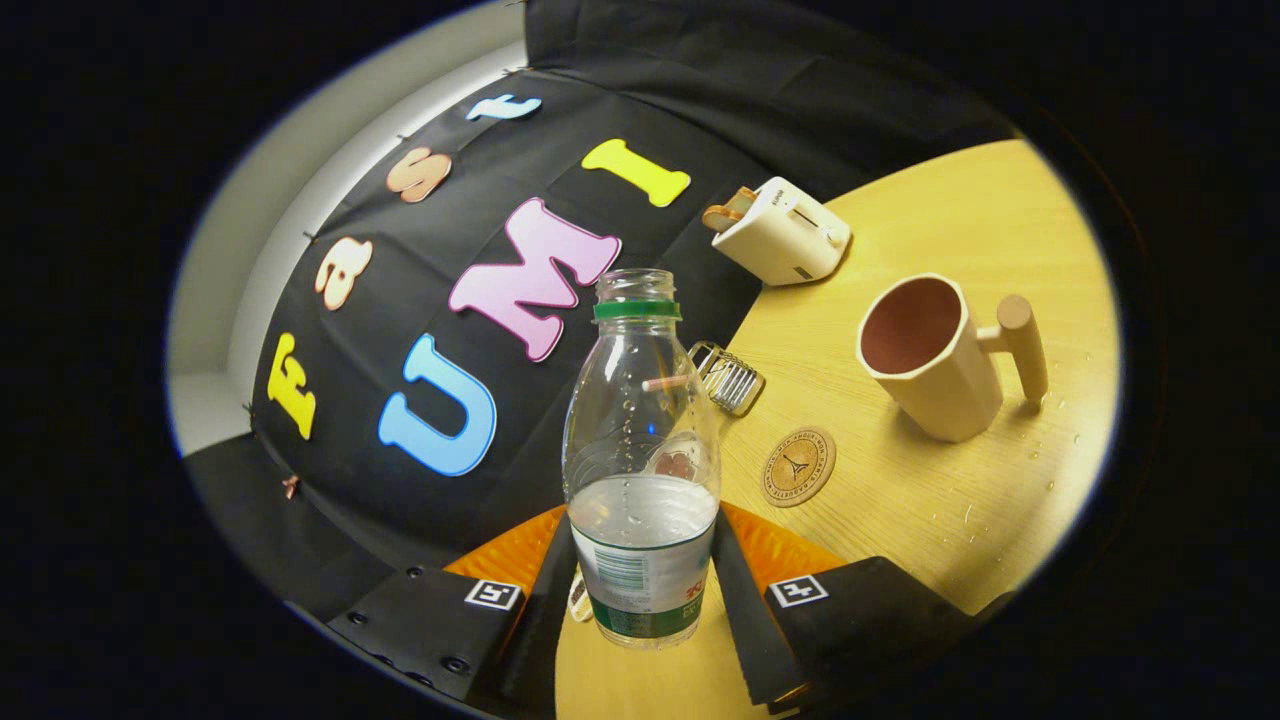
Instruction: Take the bottle from table, then pour the juice into the cup, finally place the bottle on the coaster
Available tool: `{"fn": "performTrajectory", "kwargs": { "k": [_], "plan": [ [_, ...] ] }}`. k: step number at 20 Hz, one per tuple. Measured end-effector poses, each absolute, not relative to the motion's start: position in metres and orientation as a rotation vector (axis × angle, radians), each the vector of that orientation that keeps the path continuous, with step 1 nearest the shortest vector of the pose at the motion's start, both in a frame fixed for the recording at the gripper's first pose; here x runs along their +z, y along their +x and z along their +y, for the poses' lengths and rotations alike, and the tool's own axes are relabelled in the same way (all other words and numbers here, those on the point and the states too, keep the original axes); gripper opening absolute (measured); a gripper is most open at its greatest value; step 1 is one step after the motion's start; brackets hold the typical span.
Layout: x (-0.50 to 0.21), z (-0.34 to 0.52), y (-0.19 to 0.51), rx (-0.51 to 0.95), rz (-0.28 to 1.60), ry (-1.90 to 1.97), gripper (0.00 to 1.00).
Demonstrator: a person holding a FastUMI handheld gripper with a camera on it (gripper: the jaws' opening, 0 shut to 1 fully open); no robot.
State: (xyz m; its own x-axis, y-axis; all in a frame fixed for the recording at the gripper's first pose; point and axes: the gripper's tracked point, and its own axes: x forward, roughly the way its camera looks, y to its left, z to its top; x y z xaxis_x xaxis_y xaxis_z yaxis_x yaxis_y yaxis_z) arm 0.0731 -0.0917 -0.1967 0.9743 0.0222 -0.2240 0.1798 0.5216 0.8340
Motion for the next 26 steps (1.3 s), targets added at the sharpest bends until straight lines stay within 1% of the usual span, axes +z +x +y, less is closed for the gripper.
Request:
{"fn": "performTrajectory", "kwargs": {
  "k": [13, 26],
  "plan": [
    [-0.234, -0.108, 0.090, -0.190, 0.280, 1.397, 0.75],
    [-0.231, -0.116, 0.104, -0.251, 0.244, 1.603, 0.75]
  ]
}}
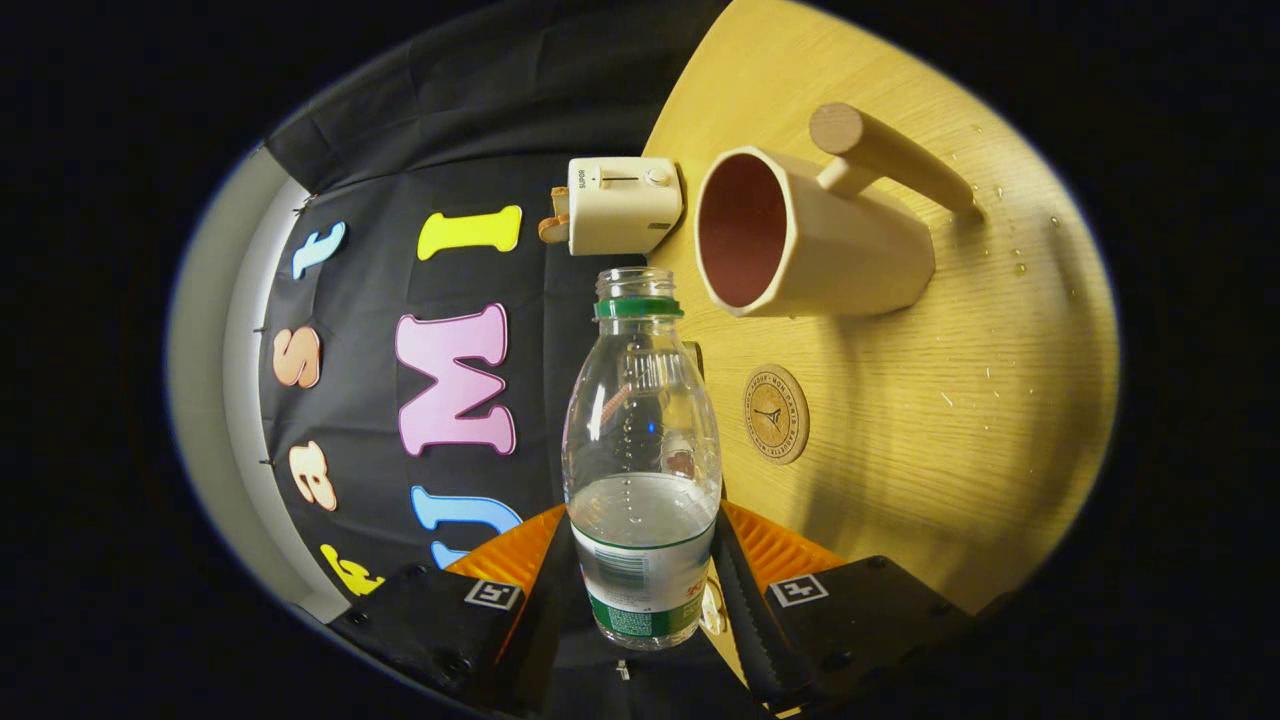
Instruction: Take the bottle from table, then pour the juice into the cup, finally place the bottle on the coaster
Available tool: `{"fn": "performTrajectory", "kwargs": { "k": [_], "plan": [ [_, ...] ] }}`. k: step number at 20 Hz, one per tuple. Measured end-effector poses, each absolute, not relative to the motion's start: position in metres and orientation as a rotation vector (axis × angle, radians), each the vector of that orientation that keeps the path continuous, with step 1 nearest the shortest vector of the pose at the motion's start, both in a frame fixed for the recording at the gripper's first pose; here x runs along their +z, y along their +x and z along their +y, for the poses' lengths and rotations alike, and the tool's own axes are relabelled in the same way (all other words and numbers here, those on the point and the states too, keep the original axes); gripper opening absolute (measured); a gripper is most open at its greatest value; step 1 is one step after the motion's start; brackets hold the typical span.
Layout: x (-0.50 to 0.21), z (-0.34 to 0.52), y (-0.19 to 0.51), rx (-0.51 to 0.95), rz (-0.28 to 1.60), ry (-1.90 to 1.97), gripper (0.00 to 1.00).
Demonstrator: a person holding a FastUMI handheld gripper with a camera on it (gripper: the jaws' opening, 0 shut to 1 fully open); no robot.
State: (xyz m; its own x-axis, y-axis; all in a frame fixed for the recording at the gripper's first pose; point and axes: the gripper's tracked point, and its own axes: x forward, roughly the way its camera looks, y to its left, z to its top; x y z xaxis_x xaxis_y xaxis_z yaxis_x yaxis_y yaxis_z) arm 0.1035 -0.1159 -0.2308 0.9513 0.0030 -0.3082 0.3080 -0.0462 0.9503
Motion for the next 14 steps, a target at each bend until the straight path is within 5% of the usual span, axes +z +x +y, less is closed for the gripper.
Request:
{"fn": "performTrajectory", "kwargs": {
  "k": [14],
  "plan": [
    [-0.2288, -0.1212, 0.1044, -0.278, 0.202, 1.685, 0.75]
  ]
}}
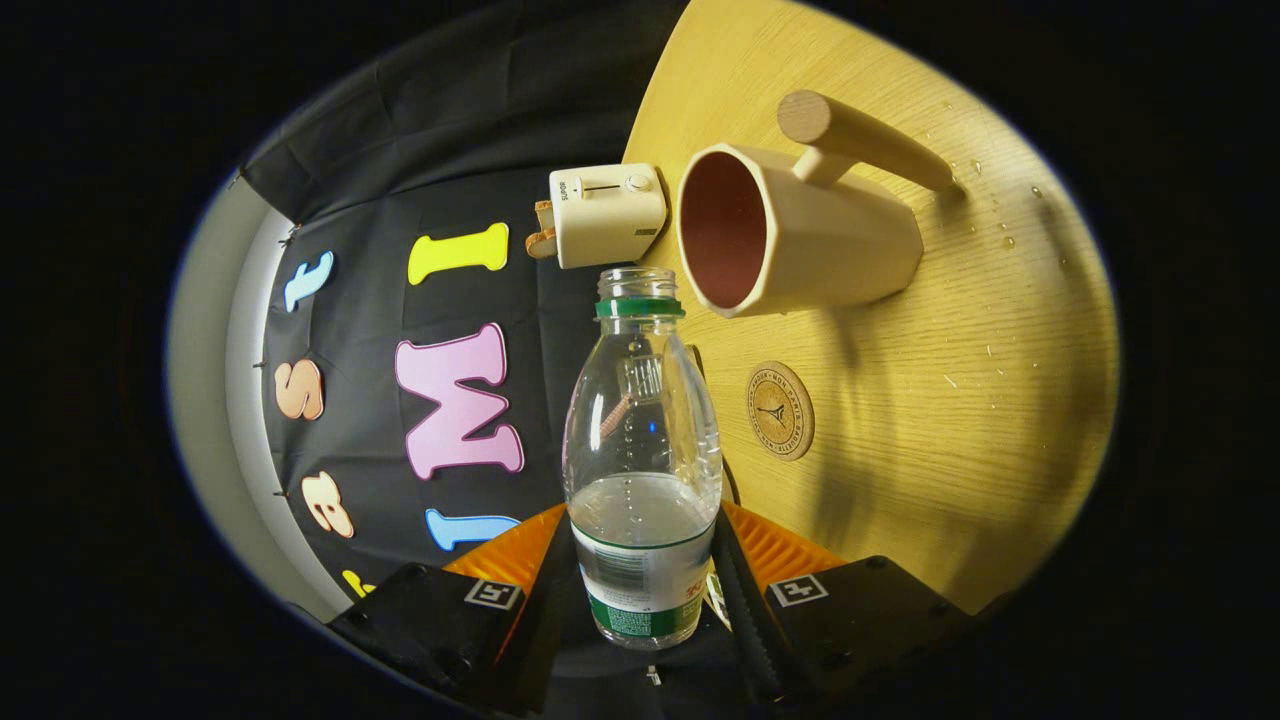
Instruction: Take the bottle from table, then pour the juice into the cup, finally place the bottle on the coaster
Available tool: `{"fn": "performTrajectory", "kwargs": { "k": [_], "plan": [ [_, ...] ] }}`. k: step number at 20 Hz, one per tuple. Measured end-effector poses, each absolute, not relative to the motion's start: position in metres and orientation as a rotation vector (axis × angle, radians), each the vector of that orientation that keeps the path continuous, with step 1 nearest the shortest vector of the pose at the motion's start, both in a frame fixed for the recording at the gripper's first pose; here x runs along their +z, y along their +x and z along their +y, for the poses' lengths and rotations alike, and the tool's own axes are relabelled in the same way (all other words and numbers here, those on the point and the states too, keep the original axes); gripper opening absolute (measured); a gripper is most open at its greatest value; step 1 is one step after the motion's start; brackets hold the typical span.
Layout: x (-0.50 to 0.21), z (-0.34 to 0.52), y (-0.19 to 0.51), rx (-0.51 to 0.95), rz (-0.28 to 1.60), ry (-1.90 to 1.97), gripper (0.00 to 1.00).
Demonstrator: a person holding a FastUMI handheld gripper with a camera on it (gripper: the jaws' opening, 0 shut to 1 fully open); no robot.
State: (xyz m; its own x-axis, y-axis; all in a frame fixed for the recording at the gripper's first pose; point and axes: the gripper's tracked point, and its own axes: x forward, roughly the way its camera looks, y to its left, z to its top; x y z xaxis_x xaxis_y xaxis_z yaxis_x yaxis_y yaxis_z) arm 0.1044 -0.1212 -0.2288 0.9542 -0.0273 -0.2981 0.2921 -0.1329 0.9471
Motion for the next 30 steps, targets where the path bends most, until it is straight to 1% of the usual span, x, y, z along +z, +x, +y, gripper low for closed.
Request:
{"fn": "performTrajectory", "kwargs": {
  "k": [30],
  "plan": [
    [-0.205, -0.118, 0.118, -0.324, 0.076, 1.860, 0.75]
  ]
}}
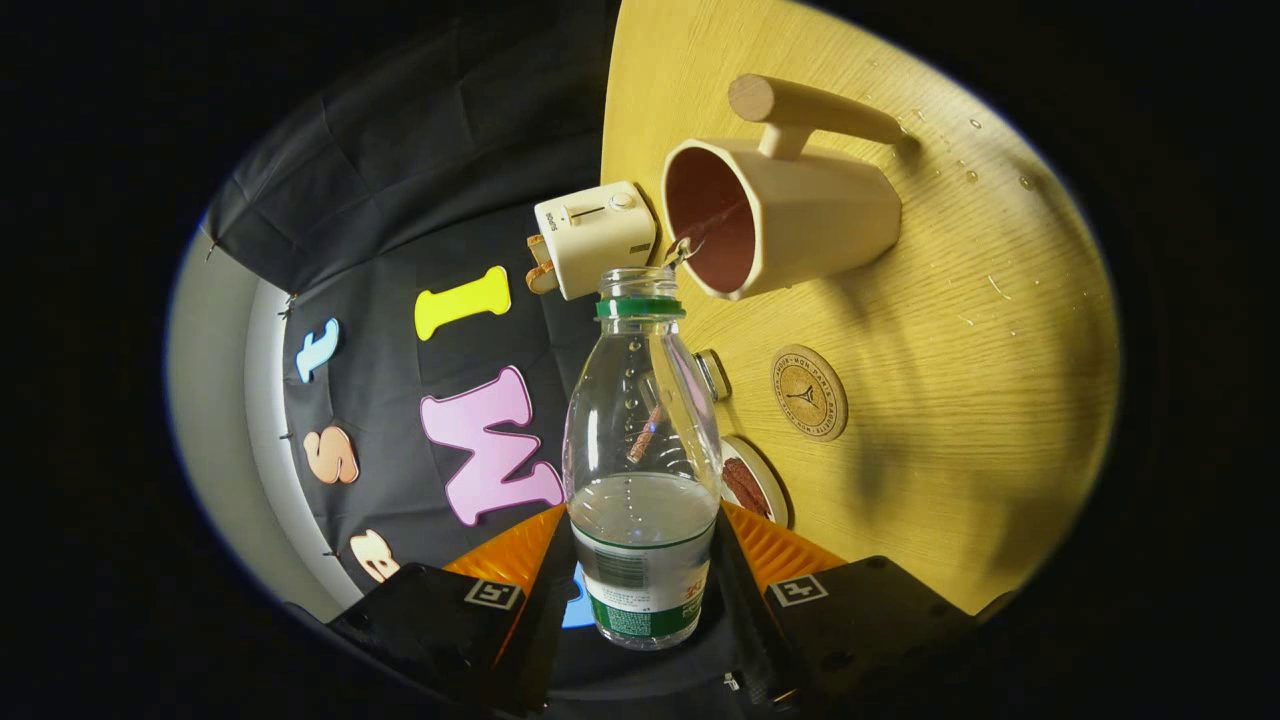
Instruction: Take the bottle from table, then pour the juice into the cup, finally place the bottle on the coaster
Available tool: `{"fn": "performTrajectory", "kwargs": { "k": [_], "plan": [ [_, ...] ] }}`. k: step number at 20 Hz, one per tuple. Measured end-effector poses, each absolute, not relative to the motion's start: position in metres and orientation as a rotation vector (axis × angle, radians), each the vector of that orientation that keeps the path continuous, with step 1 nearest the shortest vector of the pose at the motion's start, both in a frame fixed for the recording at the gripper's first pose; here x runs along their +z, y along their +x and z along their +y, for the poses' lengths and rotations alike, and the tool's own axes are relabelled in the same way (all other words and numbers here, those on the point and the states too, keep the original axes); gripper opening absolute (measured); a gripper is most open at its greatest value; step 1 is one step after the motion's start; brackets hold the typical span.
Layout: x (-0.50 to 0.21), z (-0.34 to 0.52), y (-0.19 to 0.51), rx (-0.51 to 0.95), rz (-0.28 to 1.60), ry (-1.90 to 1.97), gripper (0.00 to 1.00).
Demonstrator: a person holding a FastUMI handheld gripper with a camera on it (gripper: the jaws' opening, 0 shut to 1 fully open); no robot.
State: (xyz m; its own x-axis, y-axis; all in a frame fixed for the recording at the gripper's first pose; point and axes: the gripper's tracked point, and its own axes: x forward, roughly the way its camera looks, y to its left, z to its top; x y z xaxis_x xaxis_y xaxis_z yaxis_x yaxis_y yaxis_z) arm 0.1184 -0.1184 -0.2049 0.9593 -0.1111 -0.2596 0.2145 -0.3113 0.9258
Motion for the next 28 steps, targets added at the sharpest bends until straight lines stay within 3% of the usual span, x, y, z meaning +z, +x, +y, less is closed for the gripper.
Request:
{"fn": "performTrajectory", "kwargs": {
  "k": [28],
  "plan": [
    [-0.161, -0.154, 0.145, -0.353, -0.275, 2.072, 0.75]
  ]
}}
